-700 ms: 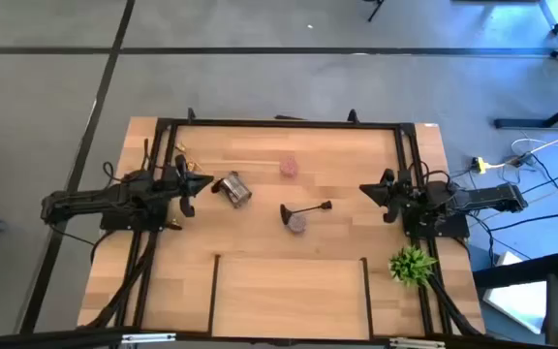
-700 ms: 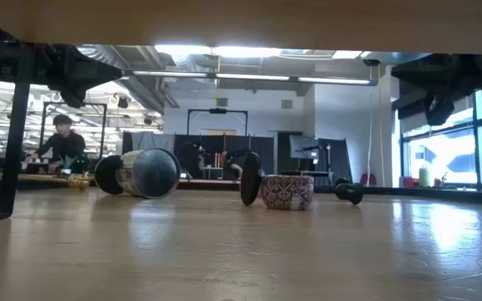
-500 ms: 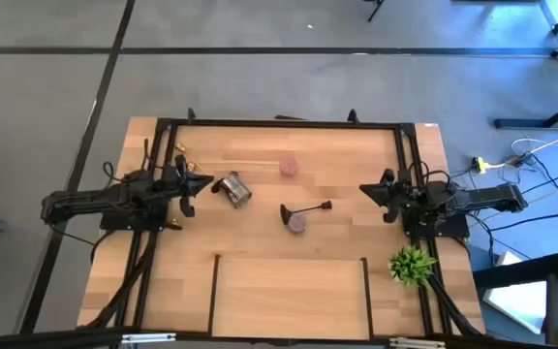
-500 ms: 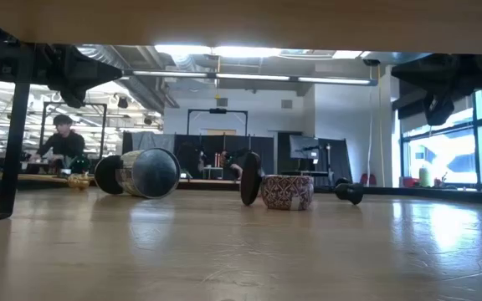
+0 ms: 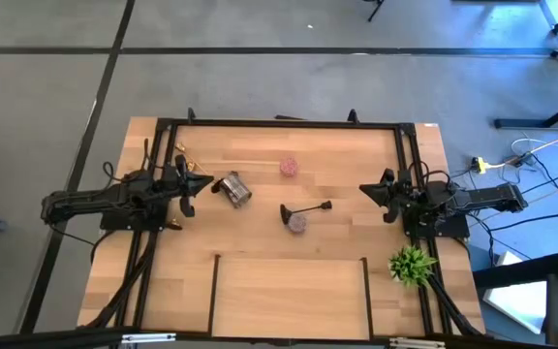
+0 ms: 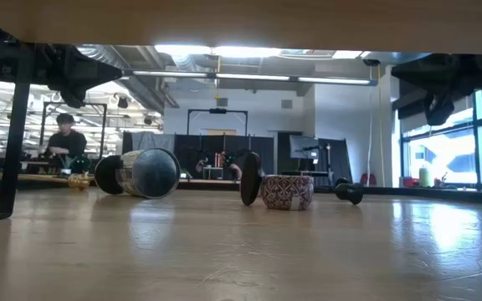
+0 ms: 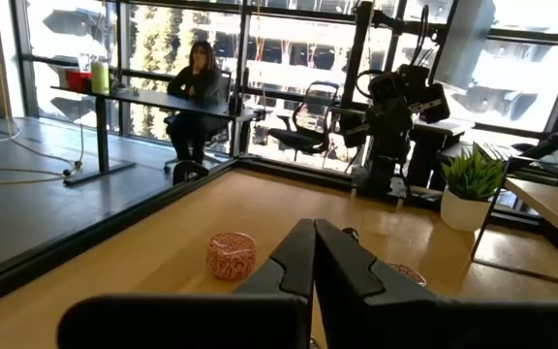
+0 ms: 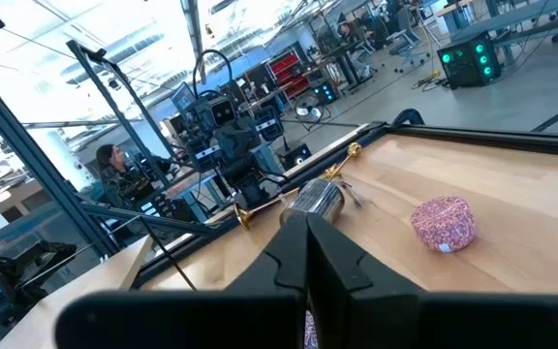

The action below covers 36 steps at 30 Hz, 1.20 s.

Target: Pick & Place candle stick holders

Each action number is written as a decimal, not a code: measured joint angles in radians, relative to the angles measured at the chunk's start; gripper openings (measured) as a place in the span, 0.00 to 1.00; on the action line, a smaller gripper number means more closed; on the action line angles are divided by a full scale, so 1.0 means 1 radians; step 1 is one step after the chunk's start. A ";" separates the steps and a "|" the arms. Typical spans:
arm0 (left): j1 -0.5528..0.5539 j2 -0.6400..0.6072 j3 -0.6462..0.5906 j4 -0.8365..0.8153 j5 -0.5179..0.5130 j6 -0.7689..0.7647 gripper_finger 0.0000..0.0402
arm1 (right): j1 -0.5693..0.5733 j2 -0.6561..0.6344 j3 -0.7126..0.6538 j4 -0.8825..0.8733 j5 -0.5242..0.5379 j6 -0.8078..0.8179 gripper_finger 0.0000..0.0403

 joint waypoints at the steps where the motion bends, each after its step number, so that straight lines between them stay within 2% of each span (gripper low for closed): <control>1: 0.000 0.000 0.000 0.000 0.000 0.000 0.00 | 0.000 0.000 0.000 0.000 0.000 0.000 0.00; 25: 0.000 0.000 0.000 0.000 0.000 0.000 0.00 | 0.000 0.000 0.000 0.001 0.001 0.001 0.00; 29: 0.000 0.000 0.000 0.000 0.000 0.000 0.00 | 0.000 0.000 0.000 0.016 0.001 0.044 0.00; 36: 0.000 0.000 0.000 0.000 0.000 0.000 0.00 | 0.000 0.000 -0.001 0.088 0.037 0.214 0.00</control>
